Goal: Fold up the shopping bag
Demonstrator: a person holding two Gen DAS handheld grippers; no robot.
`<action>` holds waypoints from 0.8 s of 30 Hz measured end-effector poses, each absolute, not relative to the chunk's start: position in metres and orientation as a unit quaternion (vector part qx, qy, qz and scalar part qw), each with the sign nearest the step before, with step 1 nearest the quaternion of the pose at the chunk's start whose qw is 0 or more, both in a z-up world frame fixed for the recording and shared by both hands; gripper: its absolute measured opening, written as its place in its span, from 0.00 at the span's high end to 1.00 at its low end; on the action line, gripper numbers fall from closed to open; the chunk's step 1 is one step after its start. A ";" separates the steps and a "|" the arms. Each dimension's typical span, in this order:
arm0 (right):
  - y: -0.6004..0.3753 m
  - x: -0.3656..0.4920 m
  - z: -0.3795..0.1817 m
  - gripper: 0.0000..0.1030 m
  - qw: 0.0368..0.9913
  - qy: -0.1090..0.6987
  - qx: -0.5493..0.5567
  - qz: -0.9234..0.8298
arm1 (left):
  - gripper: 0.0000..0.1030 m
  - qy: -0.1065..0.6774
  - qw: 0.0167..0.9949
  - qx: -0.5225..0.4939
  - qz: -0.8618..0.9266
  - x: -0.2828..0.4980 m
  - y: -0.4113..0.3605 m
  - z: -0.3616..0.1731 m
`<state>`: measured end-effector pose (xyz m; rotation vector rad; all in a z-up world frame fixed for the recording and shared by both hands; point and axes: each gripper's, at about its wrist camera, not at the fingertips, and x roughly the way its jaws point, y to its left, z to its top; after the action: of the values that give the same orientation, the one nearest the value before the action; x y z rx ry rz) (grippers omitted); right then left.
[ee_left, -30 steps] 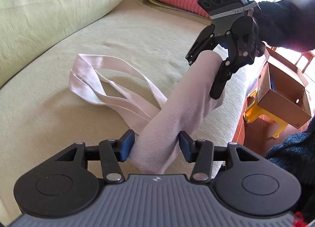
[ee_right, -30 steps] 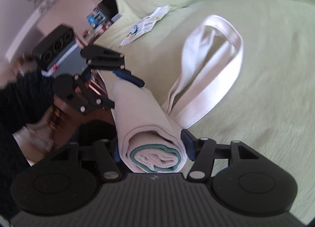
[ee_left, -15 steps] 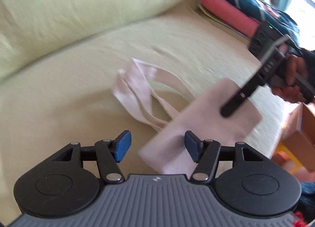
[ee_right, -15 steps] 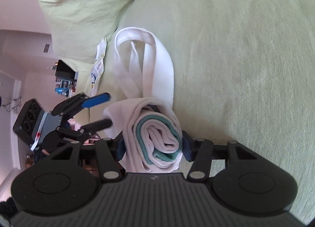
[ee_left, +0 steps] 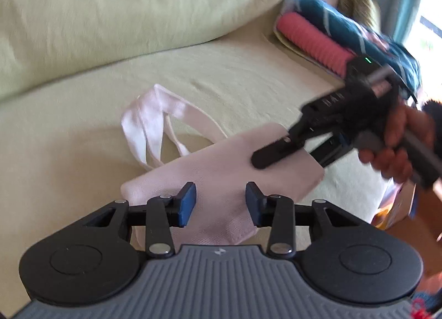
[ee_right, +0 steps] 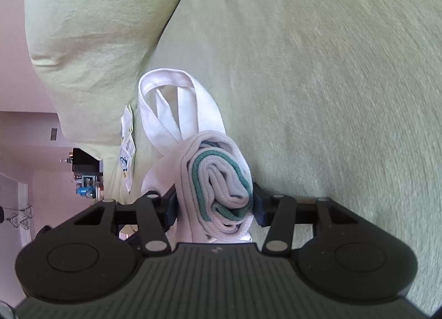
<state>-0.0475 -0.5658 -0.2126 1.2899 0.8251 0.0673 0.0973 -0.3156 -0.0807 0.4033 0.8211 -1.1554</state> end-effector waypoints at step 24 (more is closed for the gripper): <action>-0.448 -0.028 -0.129 0.92 0.938 0.319 0.111 -0.081 | 0.55 0.360 0.746 0.270 -0.492 0.080 -0.342 -0.081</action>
<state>-0.0276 -0.4476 -0.1290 0.2260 0.6507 -0.1656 0.0799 -0.3422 -0.0812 0.5909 0.7874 -1.0765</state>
